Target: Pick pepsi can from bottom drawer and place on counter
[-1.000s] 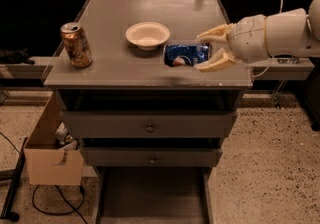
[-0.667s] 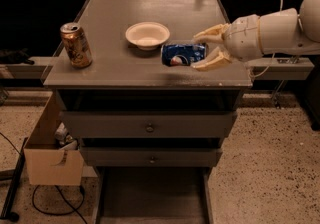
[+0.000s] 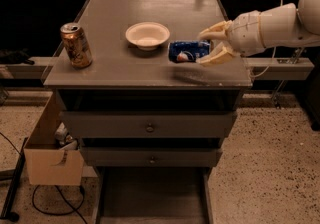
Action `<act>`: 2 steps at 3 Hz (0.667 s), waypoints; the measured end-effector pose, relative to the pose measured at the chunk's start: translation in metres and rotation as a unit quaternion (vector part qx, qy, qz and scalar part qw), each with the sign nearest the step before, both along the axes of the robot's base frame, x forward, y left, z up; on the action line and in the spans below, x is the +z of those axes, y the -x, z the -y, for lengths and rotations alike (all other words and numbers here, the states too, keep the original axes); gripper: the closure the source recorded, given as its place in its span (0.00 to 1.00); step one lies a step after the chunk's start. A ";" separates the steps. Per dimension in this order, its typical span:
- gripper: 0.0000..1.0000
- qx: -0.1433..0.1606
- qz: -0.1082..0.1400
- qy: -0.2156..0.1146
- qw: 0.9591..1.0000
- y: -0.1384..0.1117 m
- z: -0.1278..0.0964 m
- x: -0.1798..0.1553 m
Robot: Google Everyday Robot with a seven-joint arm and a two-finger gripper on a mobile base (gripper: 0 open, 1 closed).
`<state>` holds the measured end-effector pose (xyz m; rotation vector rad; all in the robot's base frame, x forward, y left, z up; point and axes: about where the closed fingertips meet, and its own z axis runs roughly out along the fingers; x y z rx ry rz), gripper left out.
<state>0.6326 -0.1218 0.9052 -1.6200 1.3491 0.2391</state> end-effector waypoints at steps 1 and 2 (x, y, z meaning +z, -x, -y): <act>1.00 -0.015 -0.016 0.000 1.000 -0.021 0.011 -0.018; 1.00 -0.020 -0.027 -0.015 0.999 -0.031 0.009 -0.029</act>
Offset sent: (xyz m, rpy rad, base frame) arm 0.0439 -0.0144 -0.0406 0.0653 0.0768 -0.0635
